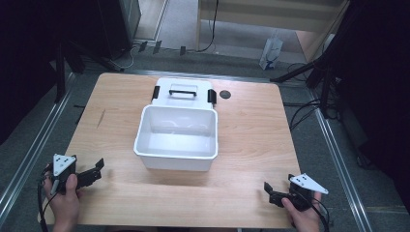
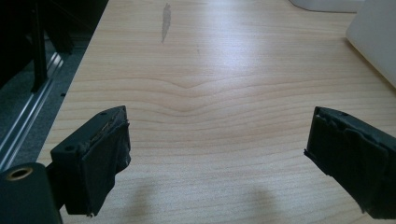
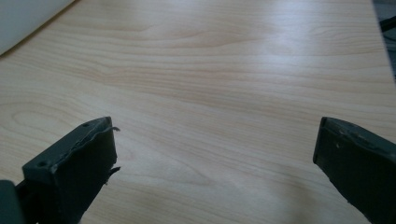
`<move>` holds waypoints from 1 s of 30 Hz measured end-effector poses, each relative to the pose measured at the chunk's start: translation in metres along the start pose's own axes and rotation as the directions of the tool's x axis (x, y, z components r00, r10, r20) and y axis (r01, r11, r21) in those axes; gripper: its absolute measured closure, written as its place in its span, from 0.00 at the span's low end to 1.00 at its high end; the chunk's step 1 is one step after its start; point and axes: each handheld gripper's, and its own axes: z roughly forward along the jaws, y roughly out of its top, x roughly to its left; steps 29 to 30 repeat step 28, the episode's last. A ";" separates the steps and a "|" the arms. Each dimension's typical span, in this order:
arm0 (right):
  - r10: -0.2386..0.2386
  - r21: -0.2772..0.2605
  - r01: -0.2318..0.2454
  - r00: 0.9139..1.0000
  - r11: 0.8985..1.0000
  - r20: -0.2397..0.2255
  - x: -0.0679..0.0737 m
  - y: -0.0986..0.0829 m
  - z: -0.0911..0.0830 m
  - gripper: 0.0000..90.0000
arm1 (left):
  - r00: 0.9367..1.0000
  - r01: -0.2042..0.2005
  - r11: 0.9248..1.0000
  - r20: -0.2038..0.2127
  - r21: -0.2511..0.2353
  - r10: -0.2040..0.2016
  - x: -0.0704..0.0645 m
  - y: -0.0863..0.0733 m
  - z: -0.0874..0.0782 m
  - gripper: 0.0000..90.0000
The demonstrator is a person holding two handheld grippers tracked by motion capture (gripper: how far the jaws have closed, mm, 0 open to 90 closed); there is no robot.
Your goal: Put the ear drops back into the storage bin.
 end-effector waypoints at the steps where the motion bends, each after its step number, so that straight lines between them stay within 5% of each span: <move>1: 0.000 0.000 0.000 1.000 1.000 0.000 0.000 0.000 0.000 0.00 | 1.000 0.000 1.000 0.000 0.000 0.000 0.000 0.000 0.000 0.08; 5: 0.064 -0.046 -0.064 0.998 0.997 0.007 -0.004 -0.002 -0.004 0.00 | 1.000 0.001 1.000 -0.001 0.007 -0.001 0.000 0.000 0.000 0.08; 30: 0.095 0.012 -0.095 0.995 0.995 0.026 -0.006 0.000 0.002 0.00 | 1.000 0.005 1.000 -0.005 0.012 -0.005 0.000 0.000 0.001 0.08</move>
